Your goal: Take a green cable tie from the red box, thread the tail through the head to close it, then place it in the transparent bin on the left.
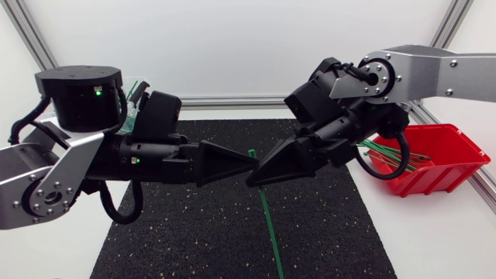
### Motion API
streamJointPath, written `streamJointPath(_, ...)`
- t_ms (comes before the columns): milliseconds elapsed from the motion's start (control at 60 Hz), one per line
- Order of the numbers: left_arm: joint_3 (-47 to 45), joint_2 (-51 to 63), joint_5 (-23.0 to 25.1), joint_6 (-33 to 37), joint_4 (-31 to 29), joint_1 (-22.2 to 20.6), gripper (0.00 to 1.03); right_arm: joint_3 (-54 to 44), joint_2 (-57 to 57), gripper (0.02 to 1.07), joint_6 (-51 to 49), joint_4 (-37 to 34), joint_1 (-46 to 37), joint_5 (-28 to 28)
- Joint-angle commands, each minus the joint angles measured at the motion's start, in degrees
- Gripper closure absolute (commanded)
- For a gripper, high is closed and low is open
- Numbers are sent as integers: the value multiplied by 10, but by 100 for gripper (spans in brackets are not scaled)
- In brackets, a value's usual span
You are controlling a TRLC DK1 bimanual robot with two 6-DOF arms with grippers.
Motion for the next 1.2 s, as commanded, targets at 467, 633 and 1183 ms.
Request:
streamJointPath(467, 16, -11, 19, -23, -26, 31, 100, -41, -35, 72, -10, 13, 2, 29)
streamJointPath(633, 16, -11, 22, -21, -28, 31, 100, -41, -34, 79, -8, 20, 1, 33)
streamJointPath(1183, 16, -11, 22, -21, -28, 31, 100, -47, -31, 101, 16, 44, 14, 58)
